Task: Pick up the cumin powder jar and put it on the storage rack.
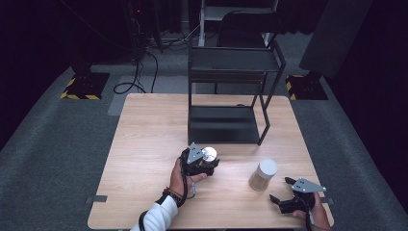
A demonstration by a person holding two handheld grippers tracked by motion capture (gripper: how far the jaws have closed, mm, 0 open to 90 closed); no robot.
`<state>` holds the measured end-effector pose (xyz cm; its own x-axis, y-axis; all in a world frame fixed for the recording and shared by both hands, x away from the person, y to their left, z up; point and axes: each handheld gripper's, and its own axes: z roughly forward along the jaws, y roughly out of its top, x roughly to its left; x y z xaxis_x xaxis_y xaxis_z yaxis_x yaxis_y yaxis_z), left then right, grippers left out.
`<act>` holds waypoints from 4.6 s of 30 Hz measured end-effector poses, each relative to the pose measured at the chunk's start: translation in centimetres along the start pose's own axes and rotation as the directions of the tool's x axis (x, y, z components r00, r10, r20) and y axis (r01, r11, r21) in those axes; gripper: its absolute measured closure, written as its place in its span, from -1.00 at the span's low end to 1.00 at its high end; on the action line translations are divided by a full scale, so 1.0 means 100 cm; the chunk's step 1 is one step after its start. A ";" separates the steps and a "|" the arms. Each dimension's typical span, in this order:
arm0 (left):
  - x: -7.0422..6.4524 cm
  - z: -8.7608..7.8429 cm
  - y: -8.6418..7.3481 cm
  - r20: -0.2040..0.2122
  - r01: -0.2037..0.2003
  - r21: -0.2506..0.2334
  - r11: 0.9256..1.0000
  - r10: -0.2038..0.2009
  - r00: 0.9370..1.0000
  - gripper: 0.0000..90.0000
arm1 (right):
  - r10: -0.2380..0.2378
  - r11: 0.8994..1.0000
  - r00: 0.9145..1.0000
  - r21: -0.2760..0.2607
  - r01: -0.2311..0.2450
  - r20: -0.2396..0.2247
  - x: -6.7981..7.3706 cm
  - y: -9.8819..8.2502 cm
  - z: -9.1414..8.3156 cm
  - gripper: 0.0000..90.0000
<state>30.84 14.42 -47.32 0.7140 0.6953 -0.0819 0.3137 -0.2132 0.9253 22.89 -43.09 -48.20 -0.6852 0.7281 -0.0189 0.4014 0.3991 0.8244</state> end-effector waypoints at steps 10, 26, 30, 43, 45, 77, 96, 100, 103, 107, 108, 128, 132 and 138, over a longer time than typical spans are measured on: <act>0.000 0.000 0.000 -0.005 0.009 -0.003 1.000 -0.009 1.000 -0.31 | -0.001 1.000 1.000 0.000 0.001 0.001 0.000 0.000 0.000 -1.00; 0.001 -0.018 0.051 -0.047 0.027 0.010 1.000 -0.026 0.999 -0.30 | 0.000 1.000 1.000 0.000 0.000 -0.001 0.000 0.000 0.000 -1.00; 0.002 -0.024 0.076 -0.053 0.033 0.003 0.999 -0.033 0.998 -0.30 | 0.000 1.000 1.000 0.000 0.000 -0.001 0.000 0.000 0.000 -1.00; 0.002 -0.035 0.138 -0.059 0.004 -0.064 0.998 -0.008 0.998 -0.30 | -0.001 1.000 1.000 0.000 0.001 0.000 0.000 0.000 0.000 -1.00; 0.002 -0.035 0.147 -0.054 0.005 -0.070 0.997 -0.009 0.998 -0.30 | -0.002 1.000 1.000 -0.001 0.002 0.001 0.000 0.000 0.000 -1.00; -0.014 -0.055 0.295 -0.116 -0.013 -0.079 0.997 0.004 0.993 -0.30 | -0.003 1.000 1.000 0.000 0.003 -0.001 0.000 0.000 0.000 -1.00; -0.002 -0.037 0.333 -0.124 -0.023 -0.083 0.996 0.013 0.992 -0.30 | -0.004 1.000 1.000 0.000 0.004 0.003 0.001 0.000 0.000 -1.00; 0.000 -0.031 0.340 -0.134 -0.034 -0.076 0.997 0.023 0.991 -0.30 | -0.001 1.000 1.000 0.001 0.001 0.001 0.001 0.000 0.000 -1.00; 0.002 -0.027 0.344 -0.145 -0.042 -0.069 0.997 0.032 0.989 -0.30 | -0.001 1.000 1.000 0.001 0.001 0.001 0.001 0.000 0.000 -1.00; 0.006 -0.023 0.349 -0.150 -0.039 -0.073 0.997 0.027 0.988 -0.30 | 0.000 1.000 1.000 0.001 0.000 0.000 0.000 0.000 0.000 -1.00; 0.007 -0.022 0.350 -0.153 -0.041 -0.072 0.997 0.029 0.988 -0.30 | 0.000 1.000 1.000 0.001 0.000 0.000 0.000 0.000 0.000 -1.00; 0.021 0.007 0.377 -0.203 -0.071 -0.058 0.996 0.057 0.977 -0.30 | 0.000 1.000 1.000 0.001 0.000 0.001 0.000 0.000 0.000 -1.00; 0.026 0.013 0.379 -0.210 -0.064 -0.072 0.995 0.048 0.977 -0.30 | 0.000 1.000 1.000 0.001 0.000 0.003 0.001 0.000 0.000 -1.00; 0.031 0.023 0.380 -0.220 -0.065 -0.060 0.996 0.050 0.974 -0.30 | 0.001 1.000 1.000 0.001 -0.001 0.003 0.001 0.000 0.000 -1.00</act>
<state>46.36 6.88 -13.29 0.5733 0.8179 0.0480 0.2286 -0.2160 0.9492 22.82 -43.07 -48.19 -0.6830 0.7302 -0.0193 0.4029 0.3986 0.8239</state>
